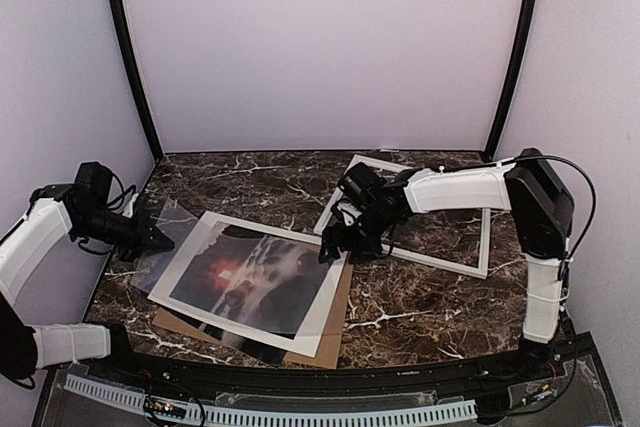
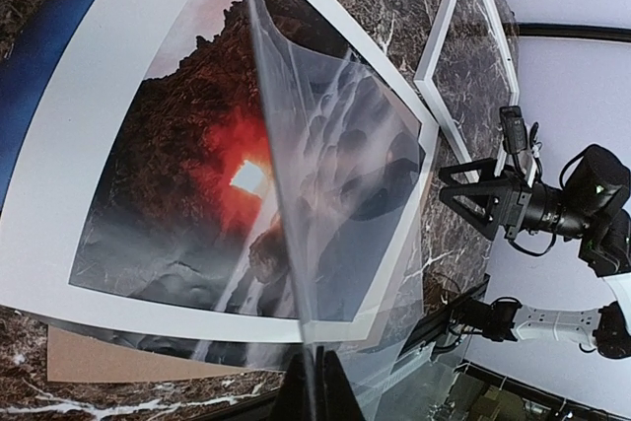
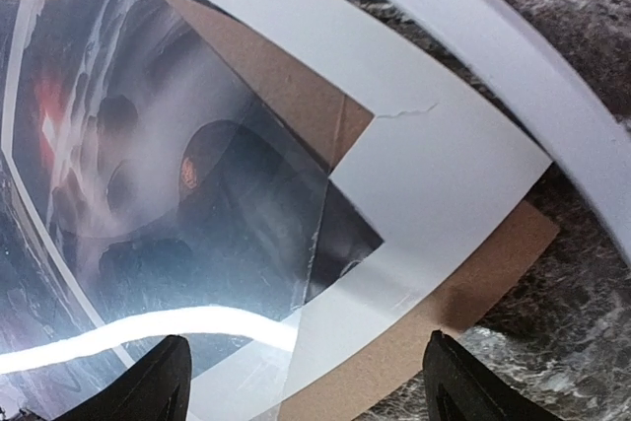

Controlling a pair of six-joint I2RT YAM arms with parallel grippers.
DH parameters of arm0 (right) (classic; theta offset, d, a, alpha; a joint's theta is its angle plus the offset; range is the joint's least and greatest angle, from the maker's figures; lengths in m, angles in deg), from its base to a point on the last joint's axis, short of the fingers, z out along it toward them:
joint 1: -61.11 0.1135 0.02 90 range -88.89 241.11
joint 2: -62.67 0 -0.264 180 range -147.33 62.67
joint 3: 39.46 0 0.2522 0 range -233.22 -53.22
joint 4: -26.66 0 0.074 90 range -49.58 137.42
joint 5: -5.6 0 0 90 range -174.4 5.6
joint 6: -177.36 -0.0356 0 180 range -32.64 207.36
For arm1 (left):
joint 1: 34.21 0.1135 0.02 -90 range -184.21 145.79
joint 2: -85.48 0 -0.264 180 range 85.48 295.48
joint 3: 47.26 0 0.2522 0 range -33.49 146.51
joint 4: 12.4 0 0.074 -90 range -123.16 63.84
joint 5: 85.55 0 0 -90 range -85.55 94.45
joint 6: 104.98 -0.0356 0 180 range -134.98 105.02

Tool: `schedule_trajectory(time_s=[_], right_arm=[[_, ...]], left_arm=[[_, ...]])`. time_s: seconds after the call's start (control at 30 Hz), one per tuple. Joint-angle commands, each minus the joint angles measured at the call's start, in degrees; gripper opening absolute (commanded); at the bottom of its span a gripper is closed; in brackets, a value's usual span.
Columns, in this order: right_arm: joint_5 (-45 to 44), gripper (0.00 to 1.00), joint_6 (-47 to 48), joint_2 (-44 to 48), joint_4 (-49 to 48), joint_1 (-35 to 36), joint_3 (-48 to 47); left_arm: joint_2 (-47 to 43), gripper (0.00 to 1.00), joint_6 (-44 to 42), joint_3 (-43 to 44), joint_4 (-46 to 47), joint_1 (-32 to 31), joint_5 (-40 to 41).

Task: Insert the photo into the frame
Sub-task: Pick up the glass panel from the mat board, then move the frame body to the center of the board.

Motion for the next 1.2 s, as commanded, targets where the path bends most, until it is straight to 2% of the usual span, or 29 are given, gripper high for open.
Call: schedule_trajectory(time_s=[0.0,0.3,0.47,0.6,0.83,1.0,1.17], right_arm=[[-2.51,0.82,2.04,2.80,3.01,-1.57,-2.81],[-4.75,0.82,2.12,1.58,6.16,-2.61,-7.14],[-4.76,0.82,1.01,2.01,5.40,-2.59,-6.56],[-4.95,0.82,3.25,3.42,5.12,-2.64,-6.73],[-2.87,0.83,13.33,7.70,3.84,-2.59,-9.28],[-5.21,0.84,18.86,11.43,5.38,-2.59,-11.54],[-8.24,0.84,21.00,16.52,4.87,-3.25,-10.45]], left_arm=[[-3.85,0.00,-3.42,0.55,-4.07,-0.34,-2.78],[-10.05,0.00,-6.36,-1.57,-6.41,-1.50,-0.11],[-10.96,0.00,-5.26,0.11,-3.51,-2.86,-4.30],[-10.15,0.00,-5.95,5.18,-1.70,-3.98,-6.63],[-9.16,0.00,-5.40,15.20,5.15,-4.42,-10.96],[-4.26,0.00,-5.66,22.96,6.50,-6.20,-15.61],[-2.16,0.00,-5.28,27.76,8.35,-7.17,-15.82]])
